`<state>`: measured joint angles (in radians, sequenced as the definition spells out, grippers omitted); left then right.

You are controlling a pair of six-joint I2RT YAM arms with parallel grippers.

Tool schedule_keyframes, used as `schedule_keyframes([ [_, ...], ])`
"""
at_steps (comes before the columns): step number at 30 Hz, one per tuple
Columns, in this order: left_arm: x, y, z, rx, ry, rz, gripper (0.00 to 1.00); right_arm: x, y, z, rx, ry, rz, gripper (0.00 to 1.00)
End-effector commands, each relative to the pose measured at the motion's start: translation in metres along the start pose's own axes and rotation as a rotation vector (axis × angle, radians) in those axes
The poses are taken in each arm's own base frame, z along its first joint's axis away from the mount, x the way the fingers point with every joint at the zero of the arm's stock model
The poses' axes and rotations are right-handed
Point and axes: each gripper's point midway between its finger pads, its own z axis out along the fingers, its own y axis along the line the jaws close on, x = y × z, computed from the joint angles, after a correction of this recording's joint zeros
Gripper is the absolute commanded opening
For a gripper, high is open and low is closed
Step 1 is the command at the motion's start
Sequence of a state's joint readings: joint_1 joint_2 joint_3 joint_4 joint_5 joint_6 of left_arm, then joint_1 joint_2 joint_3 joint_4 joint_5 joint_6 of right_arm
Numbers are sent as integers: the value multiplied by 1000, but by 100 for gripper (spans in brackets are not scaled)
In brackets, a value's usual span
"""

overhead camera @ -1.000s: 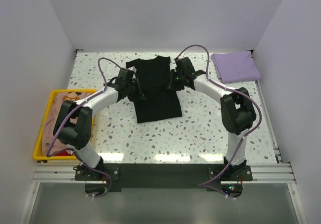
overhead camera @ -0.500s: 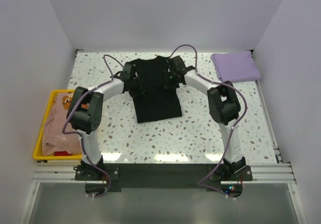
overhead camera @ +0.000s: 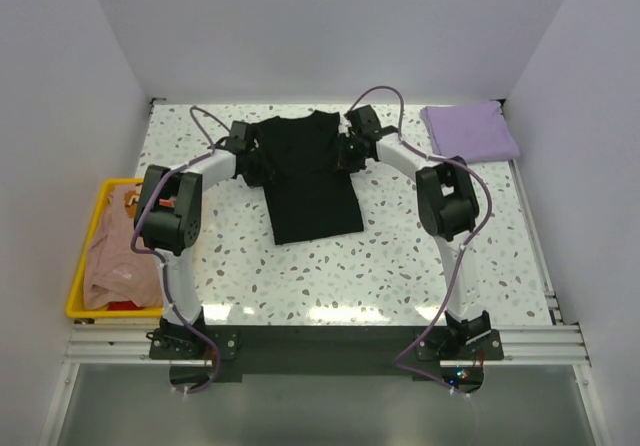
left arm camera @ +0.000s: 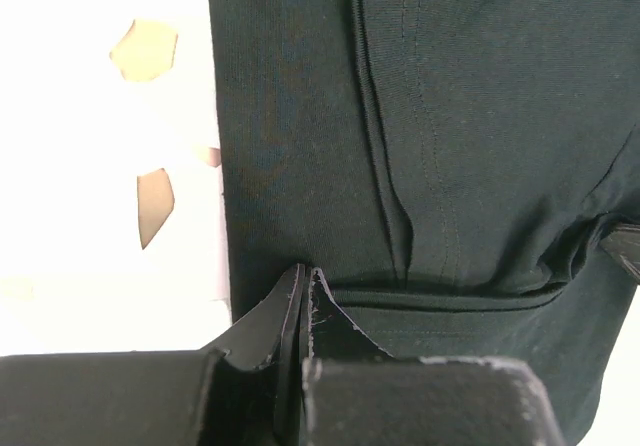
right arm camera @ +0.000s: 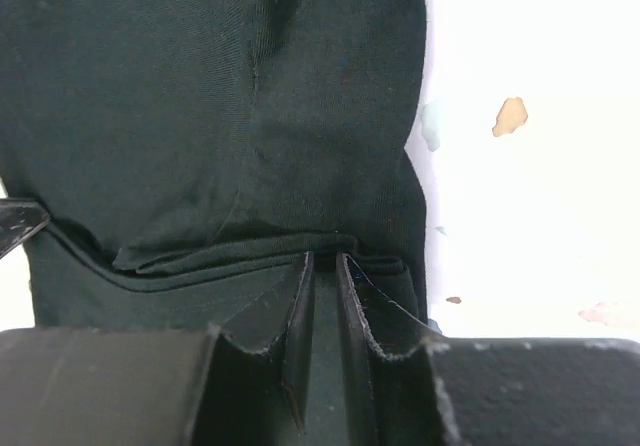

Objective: Fold and stack the t-shirts
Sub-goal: Fold the tshirt

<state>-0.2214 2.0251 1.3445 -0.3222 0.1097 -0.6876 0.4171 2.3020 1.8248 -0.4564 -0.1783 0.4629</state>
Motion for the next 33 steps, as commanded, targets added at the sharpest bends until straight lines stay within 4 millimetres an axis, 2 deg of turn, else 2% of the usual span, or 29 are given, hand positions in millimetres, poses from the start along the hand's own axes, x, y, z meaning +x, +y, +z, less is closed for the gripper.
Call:
schedule_keyframes([
  [1,2,16,9,-31,21,5,0,-5,-4,1,-51,5,23,20],
  [3,-4,10,4,-3,14,11,0,-8,-5,-6,-62,5,33,20],
  [5,-19,-4,-10,36,-25,35,0,-12,-2,-16,-70,-16,28,22],
  [7,-37,-21,-31,81,-84,57,1,-21,6,-37,-85,-52,19,25],
  [9,-45,-29,-46,105,-111,70,4,-25,14,-59,-103,-76,18,27],
  [10,-50,-37,-60,126,-135,76,5,-24,17,-68,-106,-78,22,28],
  [12,-44,-47,-78,167,-151,90,8,-17,21,-88,-117,-80,37,29],
  [14,-35,-54,-86,196,-154,93,10,-7,29,-95,-160,-81,59,29],
  [15,-23,-63,-89,228,-136,108,10,14,30,-94,-166,-49,56,29],
  [17,-2,-69,-96,263,-118,109,10,23,41,-105,-188,-62,51,30],
  [18,16,-80,-97,295,-91,128,10,45,45,-100,-192,-24,42,30],
  [19,32,-77,-97,302,-70,132,10,50,52,-100,-214,-26,35,30],
  [20,45,-86,-97,327,-58,138,10,55,57,-102,-222,-29,40,30],
  [21,55,-88,-97,344,-38,138,10,74,61,-98,-222,0,33,30],
  [22,72,-85,-94,351,-5,133,10,76,65,-97,-238,-8,29,30],
  [23,84,-93,-94,383,7,148,9,82,67,-95,-247,5,41,30],
  [24,100,-86,-89,378,37,148,9,97,65,-89,-250,35,45,30],
  [25,109,-86,-86,382,50,147,9,100,66,-85,-266,37,47,30],
  [26,118,-88,-83,394,56,153,9,110,61,-77,-264,68,57,30],
  [27,135,-74,-73,371,102,142,9,123,54,-72,-250,98,60,29],
  [29,142,-66,-65,371,105,124,7,144,32,-59,-189,148,75,27],
  [30,153,-53,-59,337,125,117,7,148,25,-57,-171,153,85,27],
  [32,160,-40,-54,303,132,105,5,156,11,-55,-157,161,113,27],
  [33,164,-30,-51,272,130,98,5,165,-3,-55,-135,173,141,27],
])
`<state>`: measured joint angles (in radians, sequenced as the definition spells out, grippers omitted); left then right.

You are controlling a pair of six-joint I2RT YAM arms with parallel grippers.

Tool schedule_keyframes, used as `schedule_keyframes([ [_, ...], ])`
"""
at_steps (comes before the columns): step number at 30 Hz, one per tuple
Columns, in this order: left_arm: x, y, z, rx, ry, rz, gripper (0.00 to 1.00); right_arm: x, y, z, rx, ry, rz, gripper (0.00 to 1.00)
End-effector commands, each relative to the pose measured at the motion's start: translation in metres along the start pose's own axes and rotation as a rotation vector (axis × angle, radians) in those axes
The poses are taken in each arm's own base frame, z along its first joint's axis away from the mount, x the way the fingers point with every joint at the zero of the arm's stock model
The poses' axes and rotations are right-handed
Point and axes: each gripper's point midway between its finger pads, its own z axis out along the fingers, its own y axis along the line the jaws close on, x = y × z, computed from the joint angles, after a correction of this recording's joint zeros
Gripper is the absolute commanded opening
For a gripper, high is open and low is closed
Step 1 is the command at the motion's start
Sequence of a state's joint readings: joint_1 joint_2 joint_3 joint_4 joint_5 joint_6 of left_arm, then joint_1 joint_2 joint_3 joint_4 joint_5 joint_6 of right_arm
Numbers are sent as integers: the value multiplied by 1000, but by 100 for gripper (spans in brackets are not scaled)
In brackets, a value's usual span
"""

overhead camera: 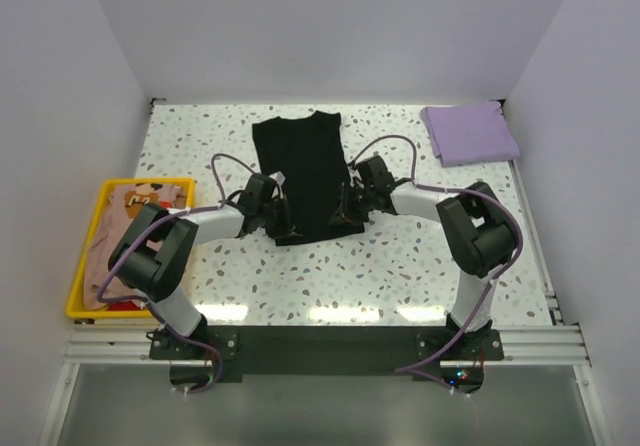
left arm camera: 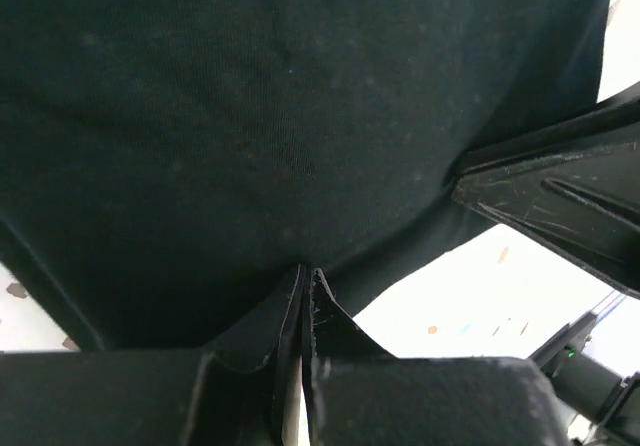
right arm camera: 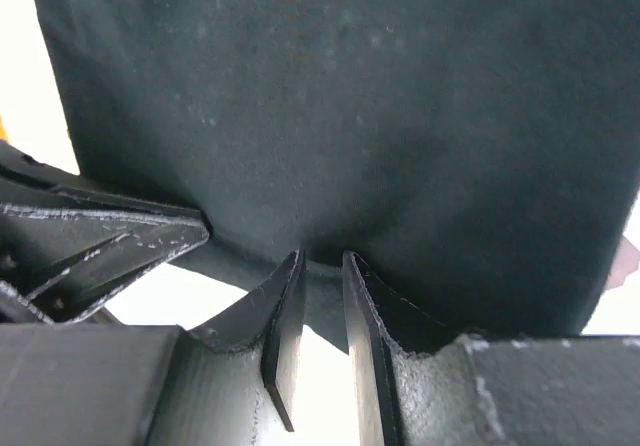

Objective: Fold and stack the t-shirts
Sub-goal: Fold the tshirt

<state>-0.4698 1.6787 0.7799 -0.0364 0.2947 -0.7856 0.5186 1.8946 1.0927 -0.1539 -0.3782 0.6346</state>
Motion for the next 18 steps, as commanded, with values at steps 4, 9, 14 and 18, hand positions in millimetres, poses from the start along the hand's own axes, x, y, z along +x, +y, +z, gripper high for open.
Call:
schedule_keyframes([
  [4,5,23,3,-56,-56,-53,3,22,-52,-2,74,-3,81,27],
  [9,22,39,-7,-97,-50,-94,0,43,-61,-5,75,19,109,27],
  [14,53,55,-24,-129,-22,-127,0,68,-65,-19,56,28,142,27],
  [18,82,62,-33,-137,12,-130,0,92,-70,-34,52,41,152,27],
])
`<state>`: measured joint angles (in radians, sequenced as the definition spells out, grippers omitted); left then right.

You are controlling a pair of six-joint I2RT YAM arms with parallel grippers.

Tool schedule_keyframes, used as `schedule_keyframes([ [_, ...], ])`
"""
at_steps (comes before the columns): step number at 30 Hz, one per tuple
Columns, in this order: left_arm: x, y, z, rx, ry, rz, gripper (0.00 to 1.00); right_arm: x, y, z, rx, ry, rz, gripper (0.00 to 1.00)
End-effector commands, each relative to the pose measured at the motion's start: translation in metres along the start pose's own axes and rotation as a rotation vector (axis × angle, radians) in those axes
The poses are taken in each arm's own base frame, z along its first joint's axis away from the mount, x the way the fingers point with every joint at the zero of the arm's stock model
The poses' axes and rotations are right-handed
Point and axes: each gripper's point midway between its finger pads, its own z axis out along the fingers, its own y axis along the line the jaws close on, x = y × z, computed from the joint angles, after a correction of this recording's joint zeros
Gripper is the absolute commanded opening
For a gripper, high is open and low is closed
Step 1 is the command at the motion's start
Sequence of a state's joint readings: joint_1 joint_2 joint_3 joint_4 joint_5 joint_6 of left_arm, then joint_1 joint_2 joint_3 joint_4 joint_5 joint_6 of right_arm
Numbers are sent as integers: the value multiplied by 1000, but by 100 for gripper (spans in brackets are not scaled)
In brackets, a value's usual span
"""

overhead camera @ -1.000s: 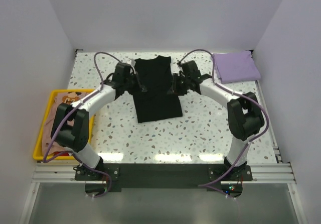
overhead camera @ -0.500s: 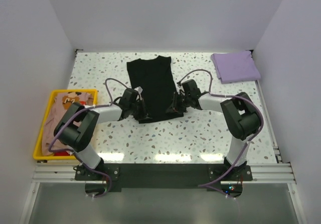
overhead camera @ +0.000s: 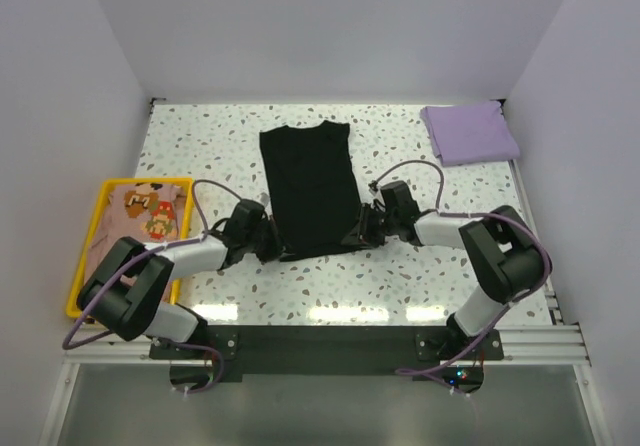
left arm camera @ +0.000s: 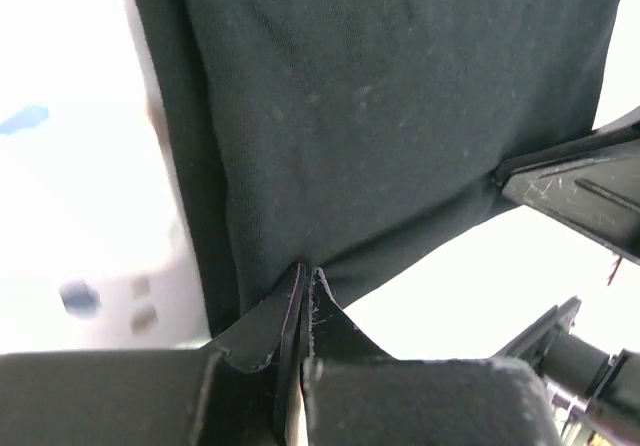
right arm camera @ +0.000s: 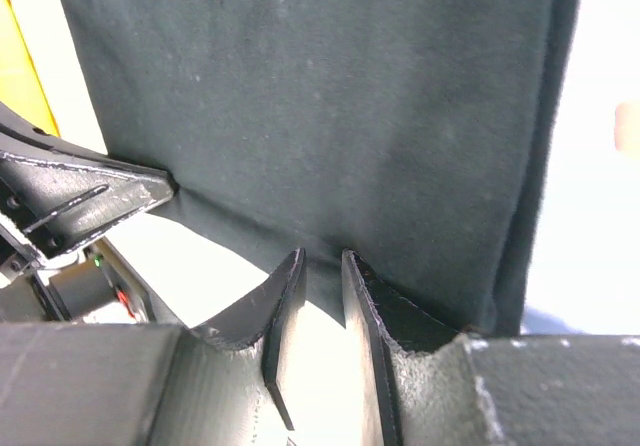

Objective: Fold and stack the t-shirts
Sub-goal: Fold the tshirt

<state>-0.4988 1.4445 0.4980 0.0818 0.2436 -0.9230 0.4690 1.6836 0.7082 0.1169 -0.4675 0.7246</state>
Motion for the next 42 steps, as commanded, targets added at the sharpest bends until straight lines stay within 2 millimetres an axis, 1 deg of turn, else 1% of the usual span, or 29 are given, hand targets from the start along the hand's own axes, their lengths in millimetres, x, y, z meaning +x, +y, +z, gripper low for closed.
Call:
schedule_keyframes([
  [1,45,47,-12,-164,86,-21,0,52,-57,-17,179,91,80,27],
  [3,56,48,-18,-157,94,-32,0,59,-53,-26,165,86,76,27],
  [4,63,47,-21,-155,108,-24,0,72,-59,-31,173,105,83,27],
  [9,73,40,-40,-138,111,-10,0,97,-52,-57,149,117,82,28],
  [11,64,26,-49,-100,81,7,0,103,-50,-67,153,124,83,29],
  [13,59,21,-59,-109,70,28,2,88,-32,-80,125,65,38,30],
  [14,45,2,-66,-70,27,47,5,89,-31,-88,147,69,40,31],
  [15,37,-1,-71,-78,7,65,12,77,-20,-96,130,23,7,32],
  [16,14,-21,-78,-53,-63,85,17,59,-1,-104,104,-26,-19,34],
  [17,2,-27,-81,-57,-91,96,24,48,7,-110,106,-61,-32,36],
  [18,-18,-27,-84,-69,-133,101,27,31,11,-115,127,-126,-57,40],
  [19,-39,-41,-85,-50,-158,102,29,6,28,-123,115,-198,-85,45],
  [21,-82,-42,-85,-54,-231,84,32,-26,38,-128,147,-263,-125,46],
  [22,-101,-48,-78,-61,-241,74,33,-54,49,-126,156,-292,-130,46],
  [24,-135,-51,-69,-63,-285,66,34,-85,58,-120,169,-321,-157,46],
  [25,-151,-55,-53,-72,-270,62,34,-113,67,-111,170,-341,-164,45],
  [27,-171,-59,-36,-71,-263,69,34,-139,68,-96,200,-341,-184,44],
  [28,-188,-62,-20,-90,-257,67,34,-166,72,-81,219,-351,-191,43],
  [29,-197,-63,-12,-93,-251,72,34,-175,69,-74,243,-340,-199,42],
  [30,-213,-67,1,-93,-252,80,34,-202,87,-77,226,-385,-216,41],
  [31,-222,-66,7,-103,-257,94,35,-208,66,-52,286,-344,-198,41],
  [33,-238,-72,19,-79,-263,129,36,-238,74,-45,297,-386,-215,41],
  [34,-249,-77,31,-67,-256,150,36,-244,72,-39,311,-384,-216,41],
  [35,-251,-73,38,-92,-238,174,37,-245,54,-19,352,-350,-210,40],
  [36,-257,-74,43,-96,-240,194,38,-258,60,-18,350,-375,-220,40],
  [38,-266,-77,58,-83,-223,253,41,-259,43,1,389,-338,-222,40],
  [39,-275,-85,59,-67,-233,279,41,-267,48,2,382,-349,-230,40],
  [40,-271,-77,71,-73,-202,296,42,-269,42,5,403,-352,-233,40],
  [42,-273,-74,77,-83,-198,327,47,-273,35,15,418,-346,-234,40],
])
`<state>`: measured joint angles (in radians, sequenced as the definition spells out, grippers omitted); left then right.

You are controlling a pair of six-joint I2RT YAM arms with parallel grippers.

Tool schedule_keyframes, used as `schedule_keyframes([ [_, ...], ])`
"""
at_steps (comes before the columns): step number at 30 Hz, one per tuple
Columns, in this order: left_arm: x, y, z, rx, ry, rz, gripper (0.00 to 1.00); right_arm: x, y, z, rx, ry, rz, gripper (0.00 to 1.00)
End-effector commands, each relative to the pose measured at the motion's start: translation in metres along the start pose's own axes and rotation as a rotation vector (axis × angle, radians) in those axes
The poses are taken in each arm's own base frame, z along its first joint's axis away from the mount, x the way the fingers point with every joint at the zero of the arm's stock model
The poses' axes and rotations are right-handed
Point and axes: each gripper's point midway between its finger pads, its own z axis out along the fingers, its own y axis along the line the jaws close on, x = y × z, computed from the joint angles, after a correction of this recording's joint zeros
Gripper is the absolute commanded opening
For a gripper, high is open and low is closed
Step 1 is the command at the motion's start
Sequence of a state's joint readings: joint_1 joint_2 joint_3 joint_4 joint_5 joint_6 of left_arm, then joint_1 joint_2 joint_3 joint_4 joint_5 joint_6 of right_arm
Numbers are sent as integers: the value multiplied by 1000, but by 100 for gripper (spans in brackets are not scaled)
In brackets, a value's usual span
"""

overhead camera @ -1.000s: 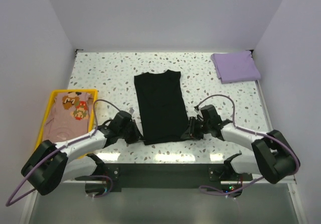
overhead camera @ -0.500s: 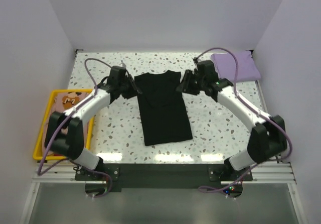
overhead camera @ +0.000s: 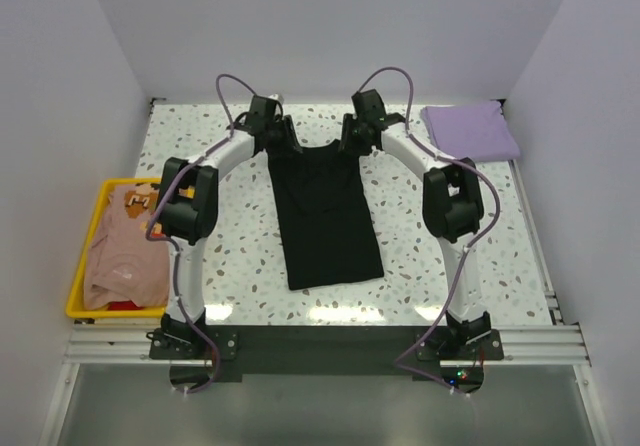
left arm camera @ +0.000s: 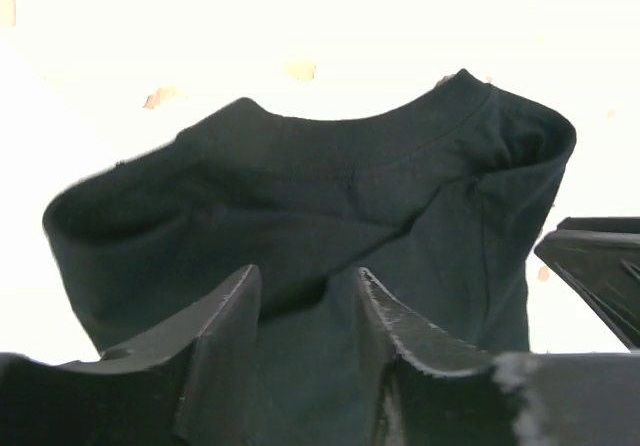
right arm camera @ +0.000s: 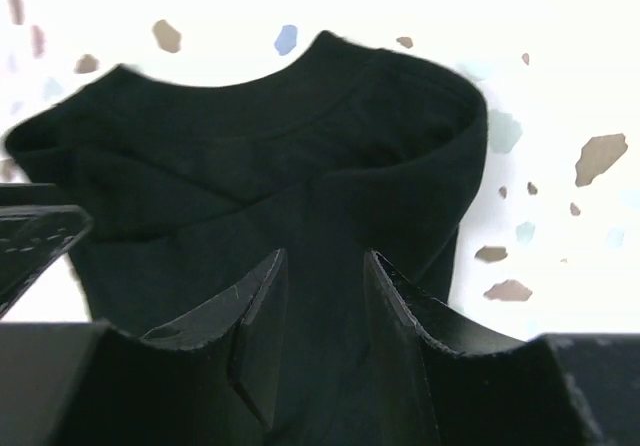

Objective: Fold and stack the t-shirts
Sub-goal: Fold the tshirt

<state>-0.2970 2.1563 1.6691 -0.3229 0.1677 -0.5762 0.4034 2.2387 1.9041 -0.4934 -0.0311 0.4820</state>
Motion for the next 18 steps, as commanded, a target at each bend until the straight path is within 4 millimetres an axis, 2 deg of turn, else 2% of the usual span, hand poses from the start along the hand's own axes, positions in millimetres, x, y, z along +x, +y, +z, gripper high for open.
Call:
schedule_keyframes([
  [1,-11,0,8,24,-2,125,48,-19,-4,-1,44,-37,-38,40],
  [4,-8,7,17,10,5,158,52,-20,-6,11,56,-38,-36,40],
  [9,3,2,28,44,29,201,52,-14,-12,19,70,-33,-32,41],
  [18,14,-8,32,95,55,223,45,-11,-12,25,65,-31,-21,41],
])
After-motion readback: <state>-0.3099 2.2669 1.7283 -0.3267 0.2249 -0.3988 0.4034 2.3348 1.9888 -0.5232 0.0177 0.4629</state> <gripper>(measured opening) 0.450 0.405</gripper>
